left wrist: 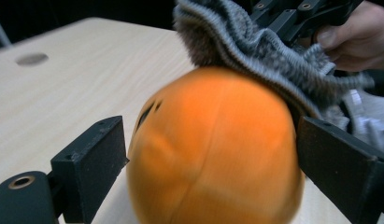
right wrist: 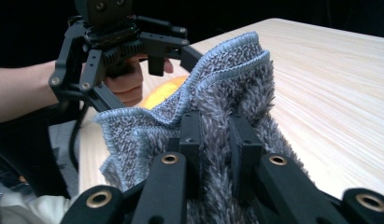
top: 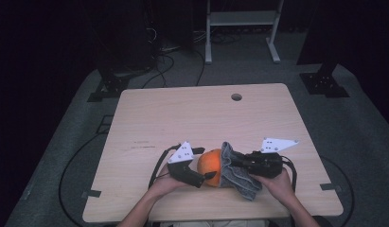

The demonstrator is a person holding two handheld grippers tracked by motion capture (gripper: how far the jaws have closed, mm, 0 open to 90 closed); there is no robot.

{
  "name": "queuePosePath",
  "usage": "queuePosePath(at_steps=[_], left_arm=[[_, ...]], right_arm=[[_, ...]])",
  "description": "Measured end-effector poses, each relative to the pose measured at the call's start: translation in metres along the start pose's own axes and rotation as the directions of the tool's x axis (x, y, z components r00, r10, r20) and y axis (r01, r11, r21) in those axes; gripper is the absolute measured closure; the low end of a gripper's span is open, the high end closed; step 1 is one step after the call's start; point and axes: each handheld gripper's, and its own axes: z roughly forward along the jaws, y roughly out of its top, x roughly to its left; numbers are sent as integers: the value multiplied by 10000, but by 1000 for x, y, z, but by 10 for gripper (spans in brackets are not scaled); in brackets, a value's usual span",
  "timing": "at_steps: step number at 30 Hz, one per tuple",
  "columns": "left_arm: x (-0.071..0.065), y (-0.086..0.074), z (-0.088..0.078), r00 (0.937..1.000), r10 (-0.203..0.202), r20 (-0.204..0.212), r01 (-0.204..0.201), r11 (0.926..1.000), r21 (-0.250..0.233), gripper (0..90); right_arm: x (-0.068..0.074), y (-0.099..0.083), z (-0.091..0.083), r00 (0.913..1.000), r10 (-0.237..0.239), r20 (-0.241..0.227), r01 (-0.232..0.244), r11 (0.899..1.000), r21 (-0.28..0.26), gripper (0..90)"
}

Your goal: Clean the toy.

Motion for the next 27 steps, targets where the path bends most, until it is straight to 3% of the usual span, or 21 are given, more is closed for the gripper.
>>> queuePosePath(at_steps=[1, 2, 3, 4, 5, 7, 8, 10, 12, 13, 14, 15, 16, 17, 19, 22, 24, 25, 26, 27], left_arm=[[2, -1, 2, 9997, -157, 165, 155, 9998, 101, 90], [2, -5, 5, 9985, 0, 544, -16, 9996, 293, 147], [2, -5, 5, 9985, 0, 544, -16, 9996, 293, 194], [1, -6, 6, 9986, 324, 428, -335, 9991, 256, 194], [-1, -6, 7, 9983, 491, 301, -498, 9985, 233, 292], [-4, -5, 7, 9985, 531, 156, -534, 9984, 181, 312], [-7, -2, 6, 9982, 599, -17, -599, 9982, 22, 356], [-9, 1, 5, 9980, 630, -80, -630, 9980, -88, 378], [-10, 3, 4, 9972, 737, -104, -737, 9973, -52, 381], [-12, 6, 1, 9959, 884, -198, -886, 9960, -94, 386], [-12, 6, 1, 9959, 884, -198, -886, 9960, -94, 393], [-12, 9, -2, 9964, 792, -303, -799, 9966, -192, 397], [-12, 9, -2, 9964, 792, -303, -799, 9966, -192, 399], [-12, 13, -4, 9971, 664, -361, -672, 9975, -217, 399], [-12, 14, -6, 9974, 631, -351, -641, 9976, -277, 400], [-13, 15, -11, 9977, 601, -318, -612, 9975, -341, 398], [-13, 12, -9, 9957, 748, -548, -743, 9972, 110, 375], [-6, 7, -9, 9984, 482, -306, -483, 9988, 4, 296], [-6, 7, -9, 9984, 482, -306, -483, 9988, 4, 255], [-4, 6, -9, 9987, 411, -285, -413, 9991, -79, 255]], right_arm=[[0, 0, 0, 10000, 0, 0, 0, 10000, 0, 774], [-4, -2, -3, 9999, 44, 90, -44, 10000, 13, 774], [-4, -2, -3, 9999, 44, 90, -44, 10000, 13, 774], [-6, -4, -4, 9999, 101, 90, -101, 9999, 33, 775], [-10, -11, -6, 9994, 315, 128, -316, 9995, 37, 775], [-12, -14, -8, 9990, 395, 199, -396, 9992, 24, 775], [-13, -15, -14, 9980, 335, 539, -347, 9992, 211, 775], [-13, -14, -21, 9962, 408, 773, -428, 9988, 240, 774], [-11, -13, -24, 9962, 367, 786, -381, 9991, 162, 774], [-3, -6, -30, 9979, 115, 631, -106, 9998, -152, 773], [-3, -6, -30, 9979, 115, 631, -106, 9998, -152, 773], [10, 6, -30, 9993, -262, 260, 275, 9983, -510, 773], [10, 6, -30, 9993, -262, 260, 275, 9983, -510, 773], [22, 19, -25, 9979, -644, -77, 637, 9955, -697, 773], [31, 28, -16, 9948, -984, -245, 965, 9928, -706, 773], [32, 30, -4, 9938, -1086, -228, 1077, 9934, -388, 773], [25, 25, 6, 9948, -1013, -55, 1013, 9949, 7, 774], [17, 14, 13, 9952, -955, 234, 941, 9941, 539, 775], [17, 14, 13, 9952, -955, 234, 941, 9941, 539, 775], [11, 7, 13, 9984, -562, 22, 561, 9980, 281, 774]])
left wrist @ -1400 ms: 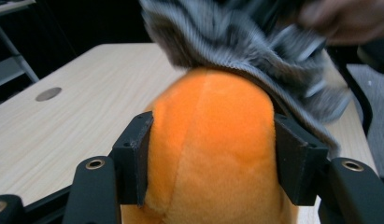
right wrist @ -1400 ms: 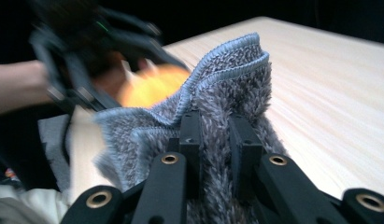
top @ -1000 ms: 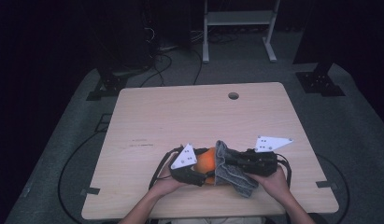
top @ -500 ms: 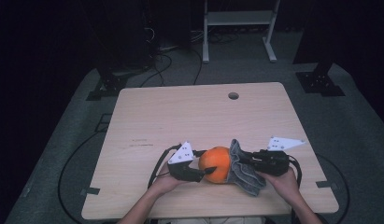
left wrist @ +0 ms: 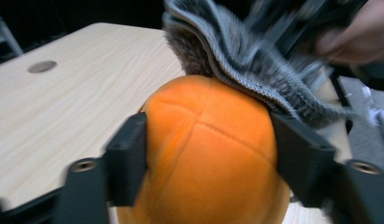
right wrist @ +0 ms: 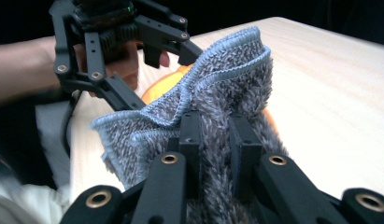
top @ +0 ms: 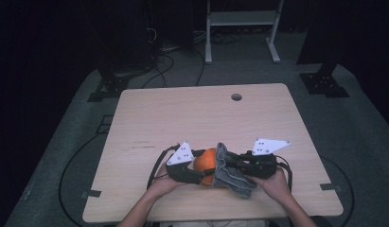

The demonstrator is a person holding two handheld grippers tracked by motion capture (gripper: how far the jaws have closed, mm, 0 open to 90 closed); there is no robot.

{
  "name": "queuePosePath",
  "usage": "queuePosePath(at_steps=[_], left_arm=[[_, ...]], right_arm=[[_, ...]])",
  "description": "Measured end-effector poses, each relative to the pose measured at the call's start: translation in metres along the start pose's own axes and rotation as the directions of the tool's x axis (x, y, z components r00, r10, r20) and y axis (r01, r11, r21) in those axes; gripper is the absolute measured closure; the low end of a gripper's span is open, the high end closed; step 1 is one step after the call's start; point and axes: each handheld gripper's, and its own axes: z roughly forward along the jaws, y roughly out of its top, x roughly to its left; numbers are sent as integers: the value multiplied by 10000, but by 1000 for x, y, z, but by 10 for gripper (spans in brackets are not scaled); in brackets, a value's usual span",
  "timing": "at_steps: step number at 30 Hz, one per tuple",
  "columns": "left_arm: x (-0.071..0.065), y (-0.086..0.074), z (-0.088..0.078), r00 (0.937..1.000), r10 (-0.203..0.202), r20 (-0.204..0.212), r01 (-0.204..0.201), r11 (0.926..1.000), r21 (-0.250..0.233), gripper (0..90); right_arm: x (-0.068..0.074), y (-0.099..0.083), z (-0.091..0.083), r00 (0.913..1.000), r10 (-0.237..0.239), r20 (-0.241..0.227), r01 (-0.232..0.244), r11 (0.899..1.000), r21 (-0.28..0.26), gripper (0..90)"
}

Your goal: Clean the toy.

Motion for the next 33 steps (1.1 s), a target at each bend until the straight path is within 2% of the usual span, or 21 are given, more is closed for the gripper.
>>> queuePosePath(at_steps=[1, 3, 4, 5, 8, 9, 11, 12, 15, 16, 17, 19, 20, 21, 22, 23, 24, 27, 29, 30, 33], left_arm=[[2, 0, 2, 9999, -100, 70, 101, 9999, -65, 205], [6, -2, 6, 9986, -399, 346, 395, 9992, 102, 94], [7, -4, 8, 9986, -404, 337, 394, 9988, 281, 75], [10, -8, 10, 9972, -509, 547, 487, 9979, 419, 73], [11, -10, 11, 9975, -427, 569, 405, 9984, 403, 112], [10, -10, 10, 9990, -240, 378, 228, 9992, 321, 184], [9, -11, 11, 9996, -212, 191, 207, 9994, 266, 275], [8, -11, 11, 9998, -197, -13, 197, 9995, 235, 322], [8, -11, 11, 9994, -350, 0, 350, 9992, 187, 337], [8, -10, 10, 9992, -386, -51, 387, 9991, 148, 359], [7, -9, 10, 9993, -369, -80, 370, 9992, 174, 366], [7, -8, 11, 9993, -377, -81, 379, 9991, 165, 373], [6, -7, 11, 9993, -376, -21, 377, 9992, 146, 373], [5, -6, 12, 9996, -276, 19, 276, 9995, 177, 377], [2, -4, 10, 10000, -92, -10, 93, 9998, 164, 389], [2, -4, 10, 10000, -92, -10, 93, 9998, 164, 398], [2, -3, 5, 9997, -191, -123, 190, 9998, -29, 404], [4, -3, 0, 9992, -256, -304, 250, 9995, -211, 409], [6, -4, -2, 9986, -359, -382, 357, 9993, -61, 409], [6, -4, -1, 9986, -373, -385, 371, 9993, -51, 410], [5, -3, 1, 9972, -501, -555, 499, 9987, -37, 407]], right_arm=[[-4, -5, -1, 9991, 397, -168, -400, 9990, -204, 774], [-5, -5, -3, 9996, 264, 62, -263, 9996, -118, 774], [-7, -6, -5, 9995, 286, 105, -285, 9996, -89, 774], [-9, -7, -6, 9993, 352, 150, -350, 9993, -118, 774], [-14, -10, -9, 9987, 474, 205, -471, 9988, -147, 774], [-17, -11, -10, 9983, 528, 234, -525, 9985, -146, 773], [-20, -13, -11, 9977, 618, 273, -616, 9980, -103, 771], [-22, -17, -14, 9971, 602, 467, -606, 9981, 87, 771], [-23, -21, -18, 9953, 630, 734, -662, 9969, 418, 771], [-23, -23, -22, 9947, 799, 650, -823, 9960, 350, 772], [-19, -21, -24, 9958, 707, 577, -721, 9971, 231, 772], [-9, -11, -24, 9993, 316, 211, -316, 9995, -23, 773], [-9, -11, -24, 9993, 316, 211, -316, 9995, -23, 773], [-4, -5, -23, 9999, 90, 74, -89, 9999, -135, 772], [3, 8, -18, 9992, -395, 55, 396, 9991, -139, 772], [3, 8, -18, 9992, -395, 55, 396, 9991, -139, 772], [1, 14, -13, 9974, -674, 271, 674, 9977, 21, 772], [-10, 13, -11, 9990, -286, 357, 286, 9996, -1, 773], [-17, 7, -9, 9986, -54, 523, 46, 9999, 156, 773], [-16, 1, -9, 9992, 116, 372, -118, 9999, 37, 773], [-10, 1, -9, 9995, -83, 303, 82, 10000, 47, 773]])
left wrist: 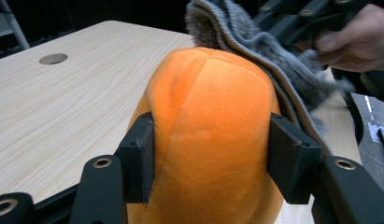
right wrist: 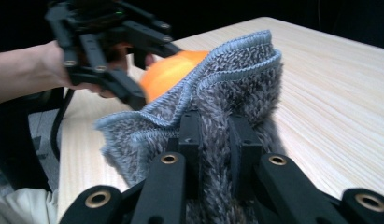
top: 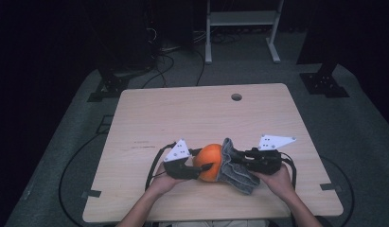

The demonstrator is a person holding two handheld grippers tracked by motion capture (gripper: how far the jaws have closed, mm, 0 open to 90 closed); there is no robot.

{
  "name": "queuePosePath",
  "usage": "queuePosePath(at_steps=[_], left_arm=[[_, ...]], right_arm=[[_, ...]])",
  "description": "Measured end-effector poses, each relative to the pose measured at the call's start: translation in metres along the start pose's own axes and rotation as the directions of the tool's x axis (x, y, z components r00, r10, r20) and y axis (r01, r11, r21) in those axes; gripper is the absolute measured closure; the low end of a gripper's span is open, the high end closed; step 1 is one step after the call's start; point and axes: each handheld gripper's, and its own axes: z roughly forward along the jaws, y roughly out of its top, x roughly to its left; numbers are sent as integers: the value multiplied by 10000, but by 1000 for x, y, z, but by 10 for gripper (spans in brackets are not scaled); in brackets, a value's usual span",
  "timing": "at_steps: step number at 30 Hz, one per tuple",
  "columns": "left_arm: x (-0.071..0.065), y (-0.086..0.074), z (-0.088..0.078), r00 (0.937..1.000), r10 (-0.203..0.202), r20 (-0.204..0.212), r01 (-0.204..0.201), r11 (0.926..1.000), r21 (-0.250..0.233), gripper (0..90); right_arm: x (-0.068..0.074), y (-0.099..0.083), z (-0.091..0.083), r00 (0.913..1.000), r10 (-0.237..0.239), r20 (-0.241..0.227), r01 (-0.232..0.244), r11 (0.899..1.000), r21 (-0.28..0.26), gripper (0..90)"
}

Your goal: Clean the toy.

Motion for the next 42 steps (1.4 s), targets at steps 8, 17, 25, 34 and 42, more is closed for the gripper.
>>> queuePosePath(at_steps=[8, 17, 25, 34, 42], left_arm=[[-13, 1, 10, 9985, 516, -159, -515, 9986, 88, 412], [-7, -1, 12, 10000, -48, -72, 47, 10000, -69, 308], [-18, 0, 15, 9984, 559, 34, -560, 9984, 128, 366], [1, -6, 17, 9982, -87, 596, 75, 9998, 206, 217], [-2, -6, 18, 9996, -62, 268, 60, 10000, 76, 367]], right_arm=[[11, 19, 6, 9969, -775, -118, 773, 9969, -162, 774], [-6, -12, -9, 9994, -91, 339, 82, 9997, 240, 775], [13, 16, 0, 9944, -1056, -52, 1057, 9944, 64, 776], [-3, 7, -1, 9979, -650, 38, 650, 9979, -45, 775], [-5, -10, -16, 9979, -423, 491, 411, 9988, 254, 775]])
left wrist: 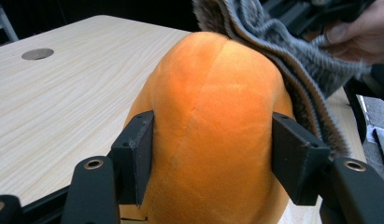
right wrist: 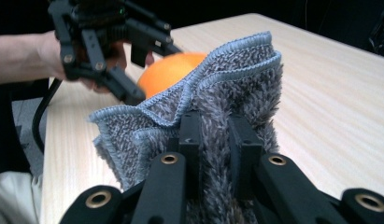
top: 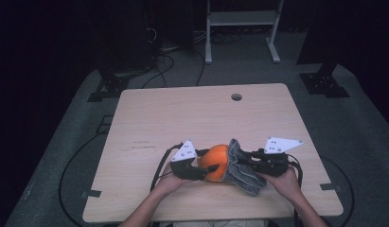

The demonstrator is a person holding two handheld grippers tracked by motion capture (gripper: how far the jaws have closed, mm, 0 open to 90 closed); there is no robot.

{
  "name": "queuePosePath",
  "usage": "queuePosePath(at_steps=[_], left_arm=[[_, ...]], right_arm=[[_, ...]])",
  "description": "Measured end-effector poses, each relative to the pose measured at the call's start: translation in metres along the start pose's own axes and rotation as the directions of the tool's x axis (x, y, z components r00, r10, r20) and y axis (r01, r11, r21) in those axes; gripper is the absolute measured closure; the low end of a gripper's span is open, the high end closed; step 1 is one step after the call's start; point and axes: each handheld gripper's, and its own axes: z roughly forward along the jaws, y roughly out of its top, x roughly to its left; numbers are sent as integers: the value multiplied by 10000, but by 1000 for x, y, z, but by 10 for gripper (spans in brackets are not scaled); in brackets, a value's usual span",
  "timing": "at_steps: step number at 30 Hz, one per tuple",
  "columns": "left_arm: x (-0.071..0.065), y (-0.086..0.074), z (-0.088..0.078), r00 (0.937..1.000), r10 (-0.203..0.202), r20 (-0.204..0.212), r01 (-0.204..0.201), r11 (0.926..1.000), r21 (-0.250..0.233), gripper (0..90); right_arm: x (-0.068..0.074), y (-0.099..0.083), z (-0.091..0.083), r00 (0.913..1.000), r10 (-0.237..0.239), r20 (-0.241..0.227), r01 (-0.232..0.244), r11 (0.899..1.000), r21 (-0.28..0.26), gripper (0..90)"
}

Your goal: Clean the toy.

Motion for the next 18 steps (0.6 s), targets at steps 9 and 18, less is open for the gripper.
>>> queuePosePath(at_steps=[9, 18], left_arm=[[-10, 2, 5, 9995, 233, -227, -231, 9997, 65, 384], [-7, 0, 2, 9997, 107, -241, -106, 9999, 56, 313]], right_arm=[[31, 15, 7, 9940, -1022, -384, 1027, 9947, 107, 776], [10, 25, 10, 9975, -707, 2, 707, 9974, -158, 777]])
